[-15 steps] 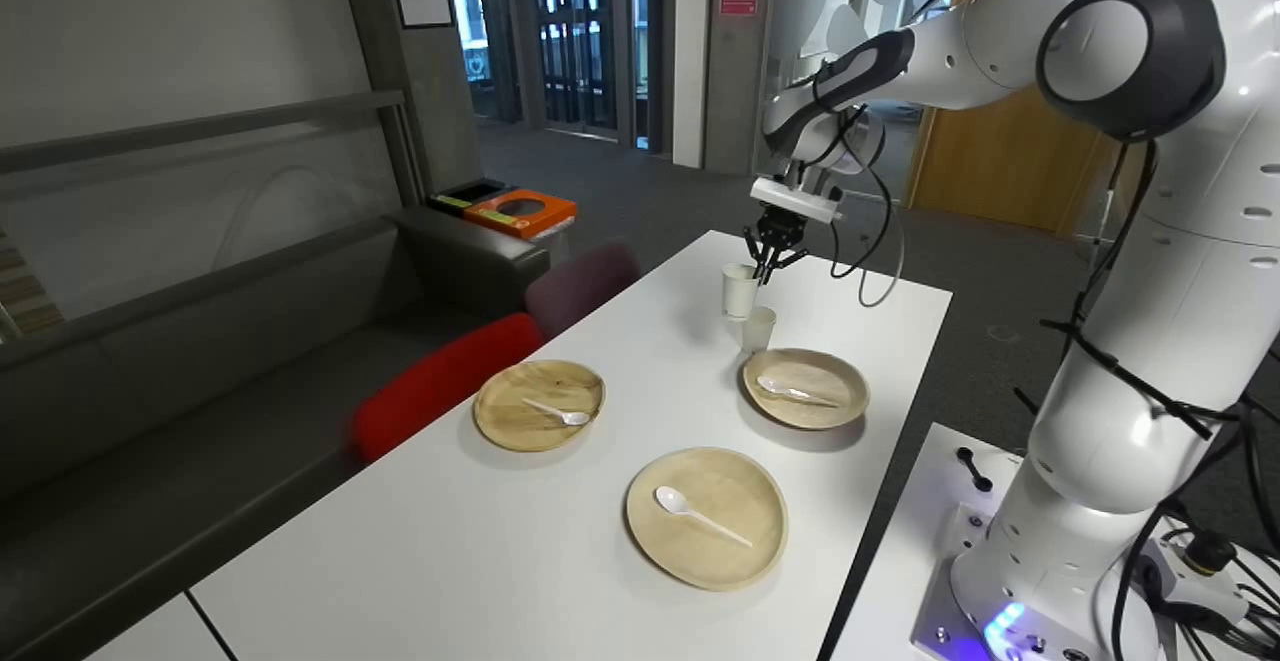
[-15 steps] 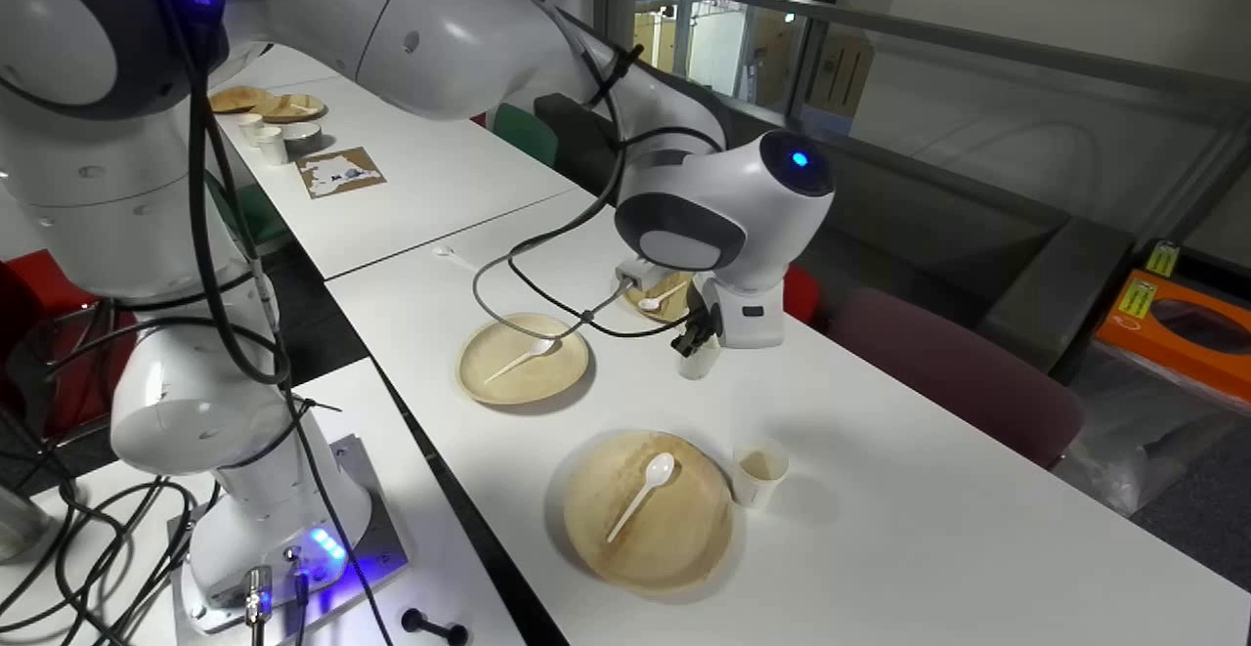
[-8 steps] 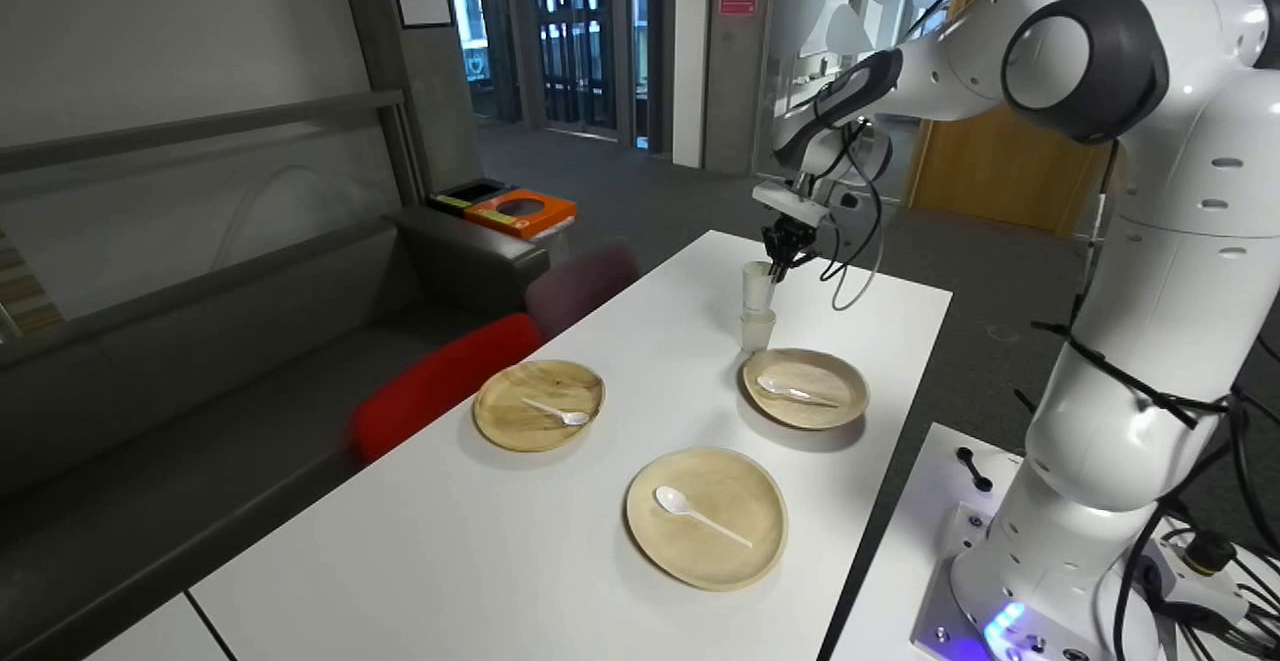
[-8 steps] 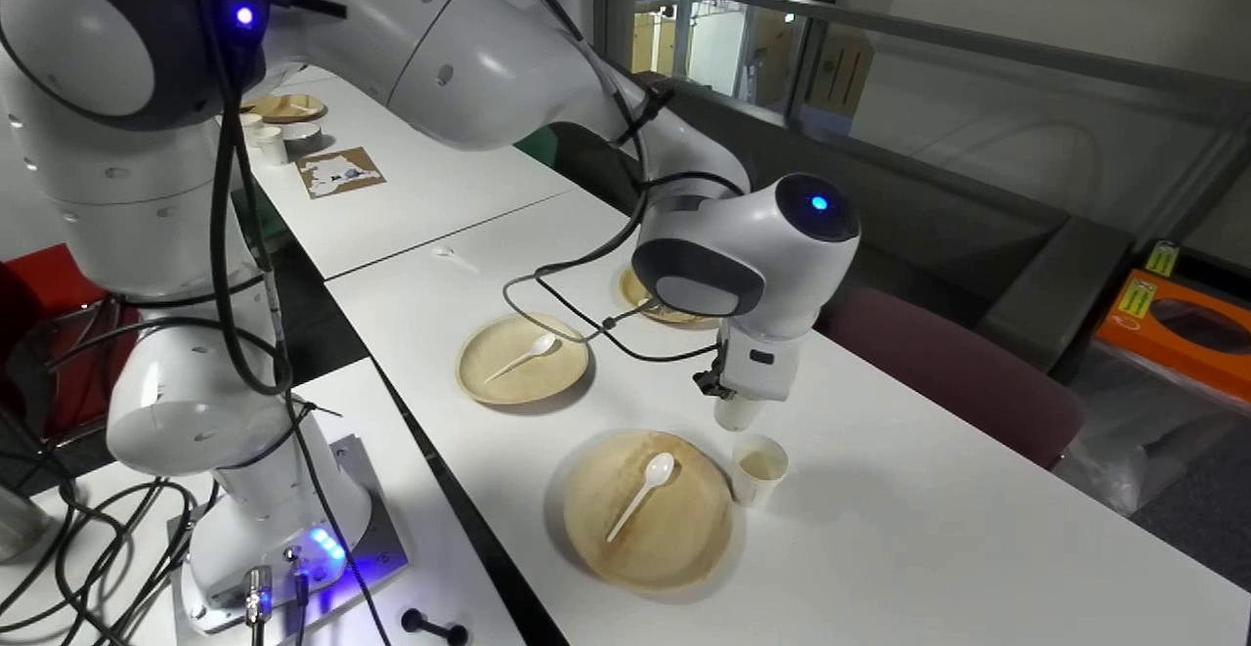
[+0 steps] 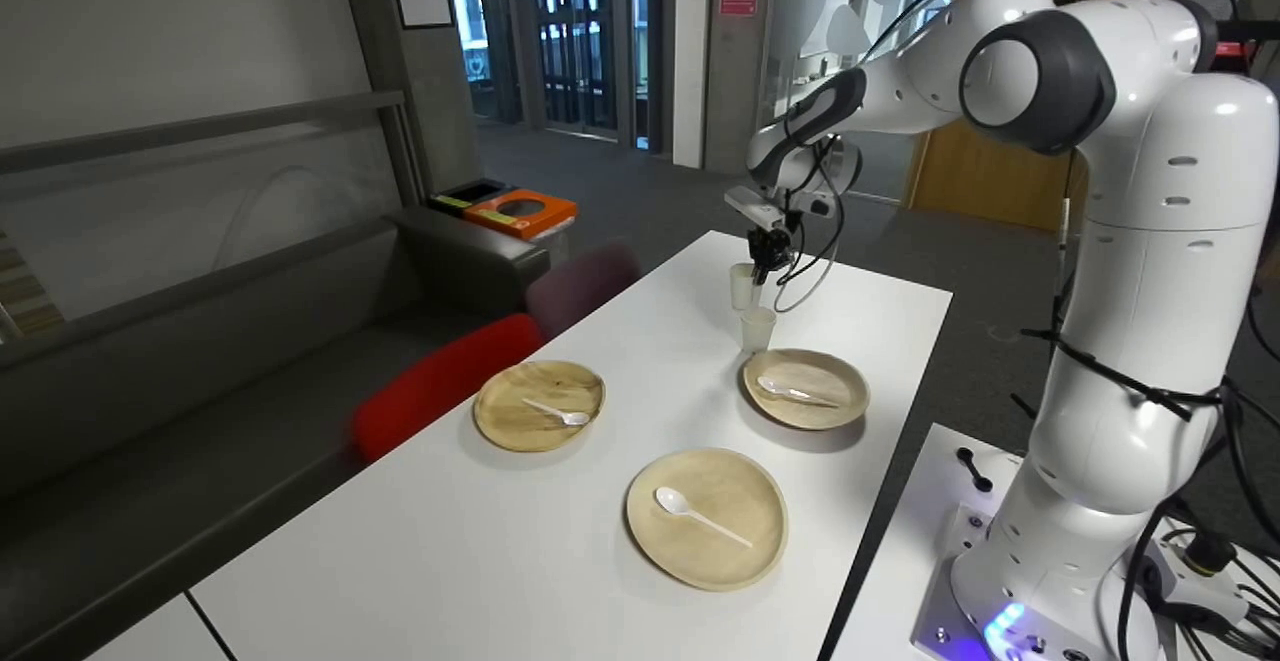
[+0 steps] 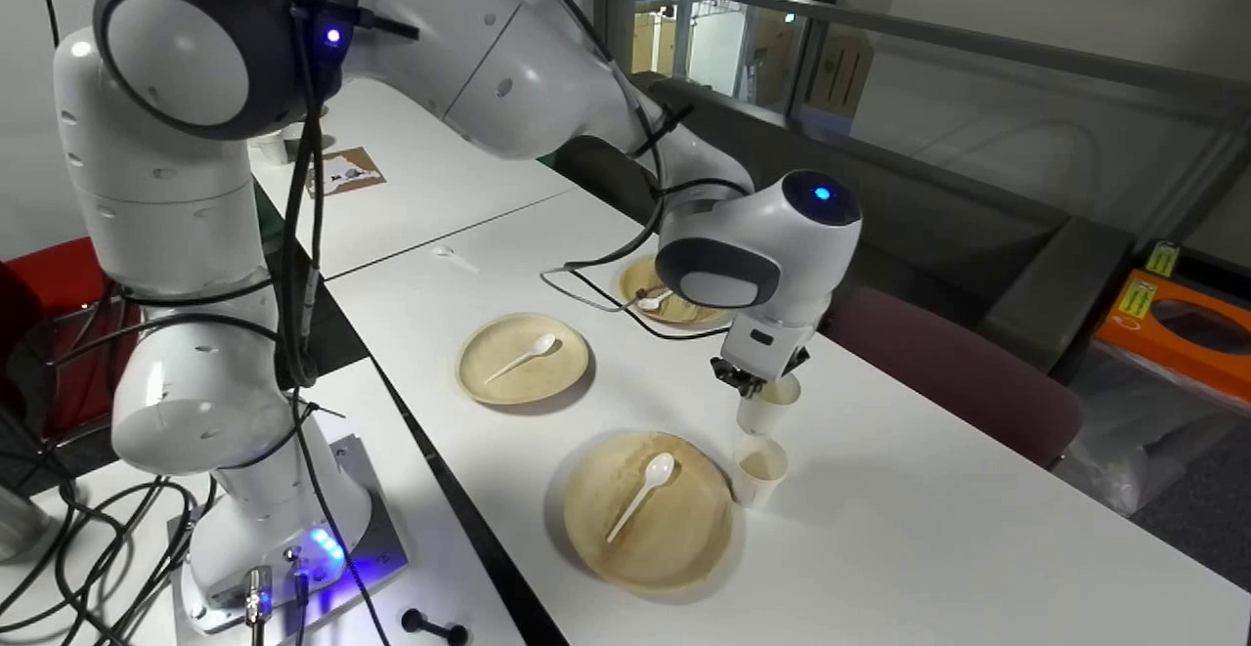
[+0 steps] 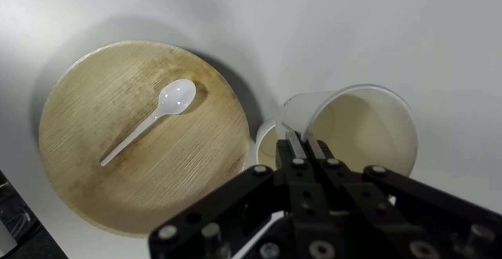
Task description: Lift the cup on the left, put it in the cup on the right and move it to the left a bit
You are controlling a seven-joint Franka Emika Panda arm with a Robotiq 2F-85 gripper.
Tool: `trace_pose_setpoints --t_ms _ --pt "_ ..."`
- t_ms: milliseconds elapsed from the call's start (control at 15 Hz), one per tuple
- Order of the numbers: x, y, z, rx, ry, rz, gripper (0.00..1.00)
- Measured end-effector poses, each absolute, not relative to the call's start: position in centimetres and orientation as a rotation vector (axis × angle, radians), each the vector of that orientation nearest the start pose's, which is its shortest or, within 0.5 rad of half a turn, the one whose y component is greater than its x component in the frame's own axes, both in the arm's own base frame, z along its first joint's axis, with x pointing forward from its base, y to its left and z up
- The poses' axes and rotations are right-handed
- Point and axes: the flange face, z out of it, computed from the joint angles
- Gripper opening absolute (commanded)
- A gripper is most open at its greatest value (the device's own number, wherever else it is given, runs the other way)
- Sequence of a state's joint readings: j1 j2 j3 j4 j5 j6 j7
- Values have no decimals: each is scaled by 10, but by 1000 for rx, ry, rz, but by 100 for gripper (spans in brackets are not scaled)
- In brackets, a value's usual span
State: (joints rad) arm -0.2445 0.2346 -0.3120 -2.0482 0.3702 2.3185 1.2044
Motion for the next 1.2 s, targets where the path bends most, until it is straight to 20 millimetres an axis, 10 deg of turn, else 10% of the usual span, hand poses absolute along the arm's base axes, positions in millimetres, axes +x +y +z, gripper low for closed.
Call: trace_pose_setpoints --t_ms 1200 --pt "522 -310 318 -1520 2588 18 1"
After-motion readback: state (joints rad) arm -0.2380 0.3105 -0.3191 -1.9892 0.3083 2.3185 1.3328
